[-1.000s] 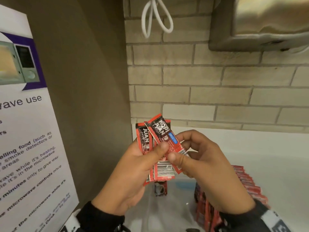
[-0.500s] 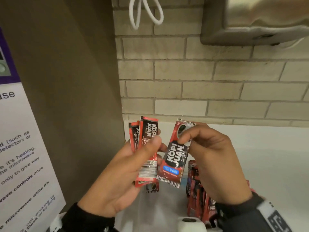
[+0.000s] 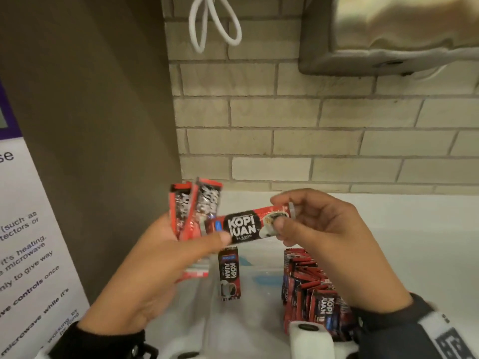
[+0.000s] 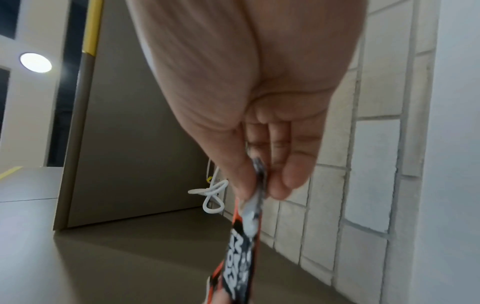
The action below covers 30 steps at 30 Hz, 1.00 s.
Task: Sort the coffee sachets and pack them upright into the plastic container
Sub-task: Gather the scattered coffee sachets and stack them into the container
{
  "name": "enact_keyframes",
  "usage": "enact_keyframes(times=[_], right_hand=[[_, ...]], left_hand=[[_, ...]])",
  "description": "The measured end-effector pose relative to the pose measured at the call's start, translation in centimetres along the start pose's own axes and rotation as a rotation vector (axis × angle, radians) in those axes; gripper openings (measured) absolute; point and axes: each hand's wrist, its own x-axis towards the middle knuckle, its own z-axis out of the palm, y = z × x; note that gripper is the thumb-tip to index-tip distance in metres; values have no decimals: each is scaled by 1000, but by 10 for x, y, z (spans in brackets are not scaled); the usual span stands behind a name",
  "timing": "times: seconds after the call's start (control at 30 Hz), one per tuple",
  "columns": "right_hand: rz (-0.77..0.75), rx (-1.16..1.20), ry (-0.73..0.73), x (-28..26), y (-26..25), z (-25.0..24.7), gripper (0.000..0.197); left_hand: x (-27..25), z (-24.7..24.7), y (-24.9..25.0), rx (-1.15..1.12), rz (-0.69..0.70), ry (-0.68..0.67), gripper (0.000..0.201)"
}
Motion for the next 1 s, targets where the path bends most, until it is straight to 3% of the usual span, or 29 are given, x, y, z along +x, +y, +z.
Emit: enact_keyframes(times=[0.13,0.2,0.3,0.43,0.63,0.77,0.9,1.0], right_hand=[[133,-136,-161,-5,-2,9,13],[147,-239,-232,-7,-2,19,11],[92,-298,-172,-9,-1,30,3],[53,-225,-113,-8,1,34,6],[56,-224,63,-5,13,29,24],[121,-366,30,-7,23,35,17],[156,-574,-62,2,31,47,13],[181,-721,-113,12,42,57,14]], left_hand=[[4,5,2,-138,179,280,24],[3,5,2,-21,226,328,32],[0,8,4,258,216,270,42],[-1,14,2,343,224,221,39],[0,1,14,-41,296,413,40],[-7,0,25,-239,333,365,43],[-9,-3,29,-245,352,286,16],[-12,-4,30,-237,380,247,15]])
